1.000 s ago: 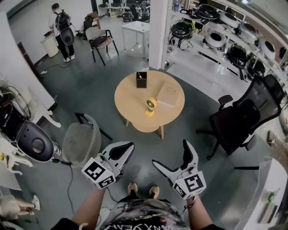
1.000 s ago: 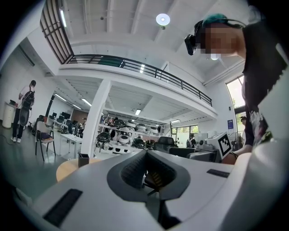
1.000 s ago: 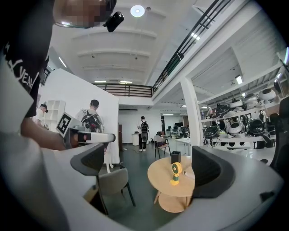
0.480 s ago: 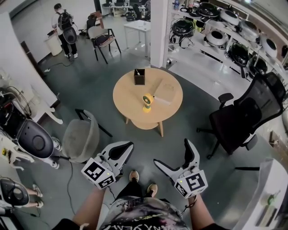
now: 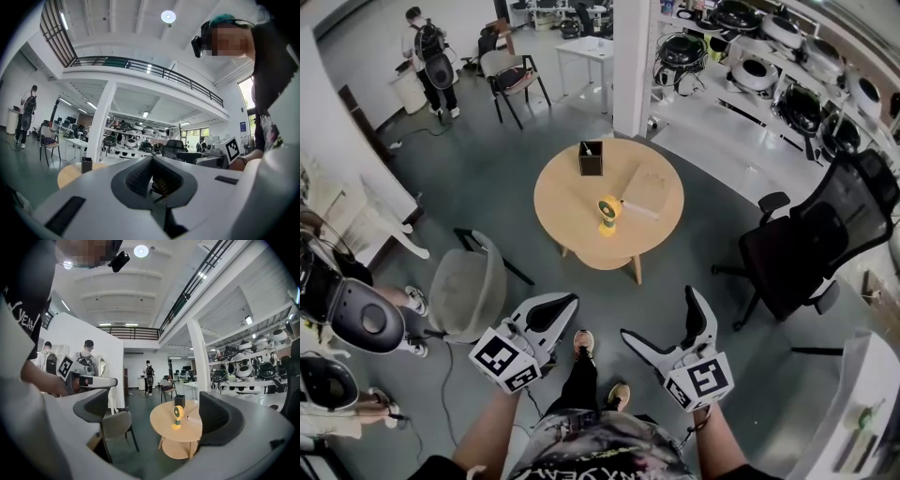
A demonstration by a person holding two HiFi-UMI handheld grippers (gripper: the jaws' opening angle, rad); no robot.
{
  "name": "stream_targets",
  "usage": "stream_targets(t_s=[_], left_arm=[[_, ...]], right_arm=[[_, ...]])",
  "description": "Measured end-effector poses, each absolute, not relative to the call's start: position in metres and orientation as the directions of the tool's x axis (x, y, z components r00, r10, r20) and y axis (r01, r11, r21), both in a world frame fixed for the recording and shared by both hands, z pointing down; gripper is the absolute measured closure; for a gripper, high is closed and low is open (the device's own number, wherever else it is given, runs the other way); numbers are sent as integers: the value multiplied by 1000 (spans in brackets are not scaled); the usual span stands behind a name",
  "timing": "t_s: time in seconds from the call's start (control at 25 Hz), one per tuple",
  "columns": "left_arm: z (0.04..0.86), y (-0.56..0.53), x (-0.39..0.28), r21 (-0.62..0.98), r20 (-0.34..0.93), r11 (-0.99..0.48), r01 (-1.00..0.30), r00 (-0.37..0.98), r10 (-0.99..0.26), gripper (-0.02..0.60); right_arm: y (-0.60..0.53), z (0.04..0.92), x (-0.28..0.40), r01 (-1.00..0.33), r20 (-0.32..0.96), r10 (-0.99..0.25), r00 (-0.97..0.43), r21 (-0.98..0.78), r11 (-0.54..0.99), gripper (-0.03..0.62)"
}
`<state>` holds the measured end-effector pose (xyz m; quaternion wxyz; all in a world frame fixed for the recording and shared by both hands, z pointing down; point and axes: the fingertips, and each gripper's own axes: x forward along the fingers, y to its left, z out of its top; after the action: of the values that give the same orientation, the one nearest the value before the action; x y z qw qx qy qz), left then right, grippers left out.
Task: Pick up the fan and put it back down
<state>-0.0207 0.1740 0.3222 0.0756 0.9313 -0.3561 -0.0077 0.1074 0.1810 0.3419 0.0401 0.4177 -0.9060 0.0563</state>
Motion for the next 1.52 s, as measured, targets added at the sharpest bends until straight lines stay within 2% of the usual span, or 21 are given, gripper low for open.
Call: stream_targets(t_s=[1.0, 1.52], left_arm=[[350, -33, -90, 219, 28, -770, -599, 793, -609, 565], [359, -87, -109, 247, 30, -794, -556, 823, -567, 565]], right_arm=[[-17, 360, 38, -802, 194, -783, -591, -38, 596, 8], [-63, 366, 19, -835, 226, -809, -543, -41, 549, 8]])
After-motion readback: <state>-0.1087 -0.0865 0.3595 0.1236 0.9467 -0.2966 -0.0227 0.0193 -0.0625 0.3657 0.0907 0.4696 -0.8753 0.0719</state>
